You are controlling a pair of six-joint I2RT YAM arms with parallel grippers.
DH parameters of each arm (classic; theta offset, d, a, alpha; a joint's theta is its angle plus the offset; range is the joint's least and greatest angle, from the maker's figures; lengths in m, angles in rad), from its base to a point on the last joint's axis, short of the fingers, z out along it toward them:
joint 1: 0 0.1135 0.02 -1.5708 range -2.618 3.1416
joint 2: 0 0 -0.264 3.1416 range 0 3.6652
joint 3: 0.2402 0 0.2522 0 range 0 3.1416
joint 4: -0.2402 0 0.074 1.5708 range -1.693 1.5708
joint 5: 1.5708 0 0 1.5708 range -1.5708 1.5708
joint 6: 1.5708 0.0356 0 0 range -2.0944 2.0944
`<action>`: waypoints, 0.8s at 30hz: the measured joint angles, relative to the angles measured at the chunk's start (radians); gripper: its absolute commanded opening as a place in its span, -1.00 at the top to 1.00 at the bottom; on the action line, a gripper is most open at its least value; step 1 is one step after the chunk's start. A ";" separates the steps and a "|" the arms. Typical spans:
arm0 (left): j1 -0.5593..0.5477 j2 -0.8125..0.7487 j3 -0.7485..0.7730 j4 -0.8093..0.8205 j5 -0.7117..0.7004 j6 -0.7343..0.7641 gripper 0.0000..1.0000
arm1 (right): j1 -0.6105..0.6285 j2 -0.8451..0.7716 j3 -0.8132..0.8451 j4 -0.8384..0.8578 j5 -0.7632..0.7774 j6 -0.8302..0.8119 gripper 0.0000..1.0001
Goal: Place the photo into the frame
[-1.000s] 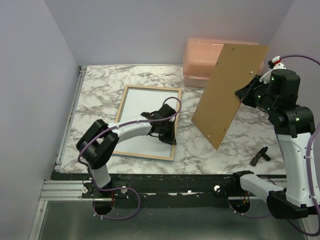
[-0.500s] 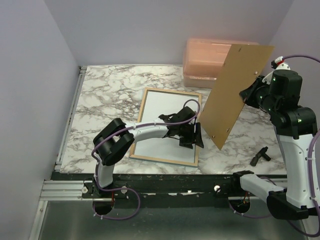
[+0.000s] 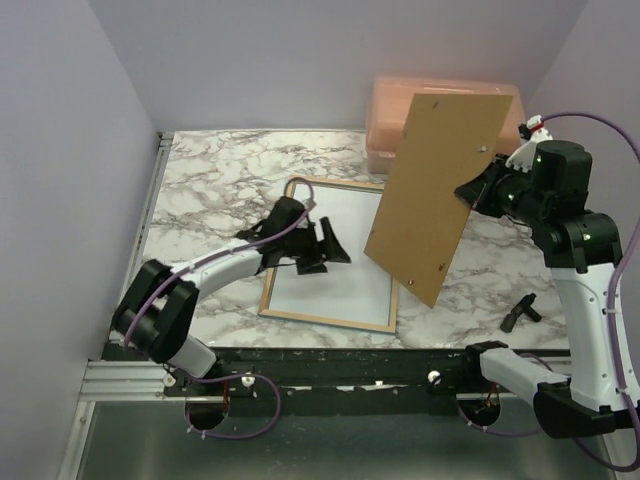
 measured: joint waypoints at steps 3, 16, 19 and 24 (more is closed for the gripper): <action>0.153 -0.128 -0.108 -0.022 0.010 0.042 -0.54 | 0.000 0.003 -0.054 0.037 -0.101 0.003 1.00; 0.445 -0.325 -0.183 -0.342 -0.214 0.305 -0.42 | 0.000 0.043 -0.333 0.309 -0.475 0.142 1.00; 0.445 -0.261 -0.216 -0.338 -0.211 0.325 -0.31 | 0.000 0.061 -0.377 0.351 -0.517 0.164 0.99; 0.442 -0.221 -0.260 -0.308 -0.171 0.331 -0.15 | 0.000 0.074 -0.420 0.396 -0.553 0.178 1.00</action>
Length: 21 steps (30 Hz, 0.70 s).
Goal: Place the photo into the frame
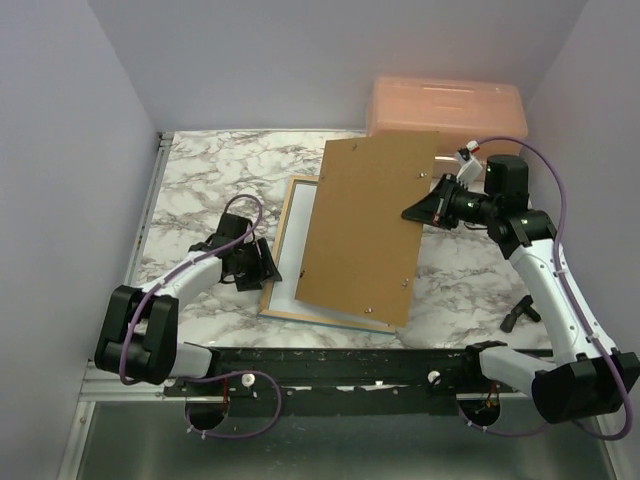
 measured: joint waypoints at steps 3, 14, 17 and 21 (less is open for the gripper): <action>-0.009 -0.015 -0.024 0.015 0.017 -0.002 -0.04 | 0.000 0.008 -0.021 0.026 -0.013 0.001 1.00; -0.020 -0.156 -0.132 0.019 0.092 -0.021 0.25 | 0.000 0.104 -0.068 0.073 -0.033 0.001 0.99; -0.024 -0.207 -0.153 0.018 0.111 -0.027 0.11 | 0.000 0.123 -0.068 0.089 -0.040 0.001 1.00; -0.024 -0.248 -0.157 0.008 0.116 -0.034 -0.16 | 0.000 0.155 -0.069 0.114 -0.061 0.000 1.00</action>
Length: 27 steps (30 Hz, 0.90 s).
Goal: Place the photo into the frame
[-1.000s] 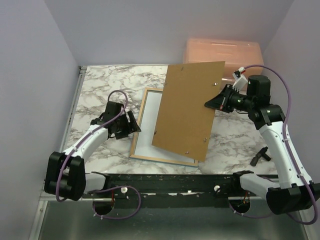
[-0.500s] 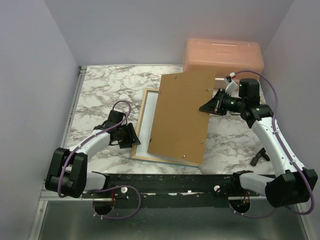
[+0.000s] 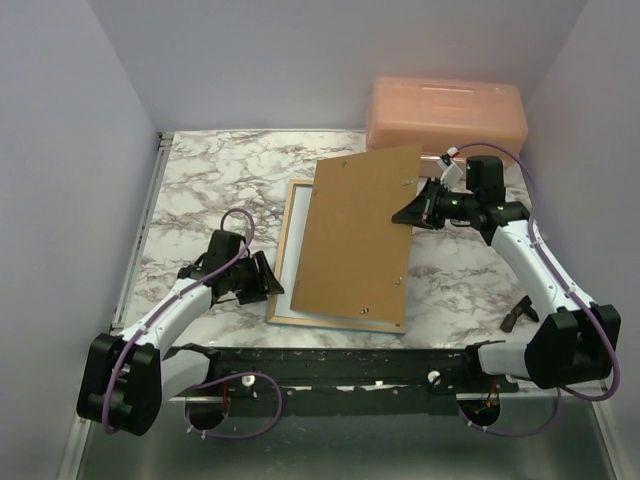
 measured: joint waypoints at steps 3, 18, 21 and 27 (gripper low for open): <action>0.000 -0.019 0.006 -0.024 -0.011 0.003 -0.20 | 0.000 0.041 0.000 0.014 -0.017 0.000 0.99; -0.013 0.122 0.105 -0.061 -0.089 0.031 0.10 | 0.000 0.127 0.013 0.012 -0.047 0.018 0.99; -0.052 0.168 0.114 -0.069 -0.115 0.034 0.28 | 0.000 0.127 0.023 0.002 -0.046 0.018 0.99; -0.134 0.211 0.148 -0.083 -0.191 0.032 0.89 | 0.000 0.126 0.040 -0.028 -0.040 0.008 0.99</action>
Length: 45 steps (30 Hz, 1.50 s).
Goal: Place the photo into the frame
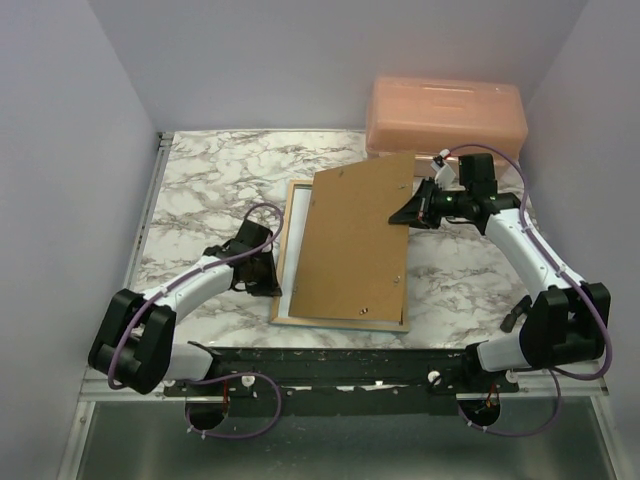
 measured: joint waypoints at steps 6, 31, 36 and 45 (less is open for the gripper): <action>-0.099 -0.014 0.000 0.005 -0.059 -0.031 1.00 | 0.000 -0.009 0.043 -0.080 0.019 -0.034 0.99; -0.196 -0.305 -0.124 -0.101 -0.098 -0.120 0.12 | 0.000 -0.006 0.120 -0.200 -0.060 -0.112 0.99; -0.144 -0.267 -0.109 -0.085 -0.085 -0.090 0.21 | 0.000 0.074 0.120 -0.204 -0.099 -0.129 0.99; 0.008 -0.239 -0.109 -0.031 -0.006 -0.038 0.37 | 0.000 0.110 0.078 -0.170 -0.114 -0.115 0.99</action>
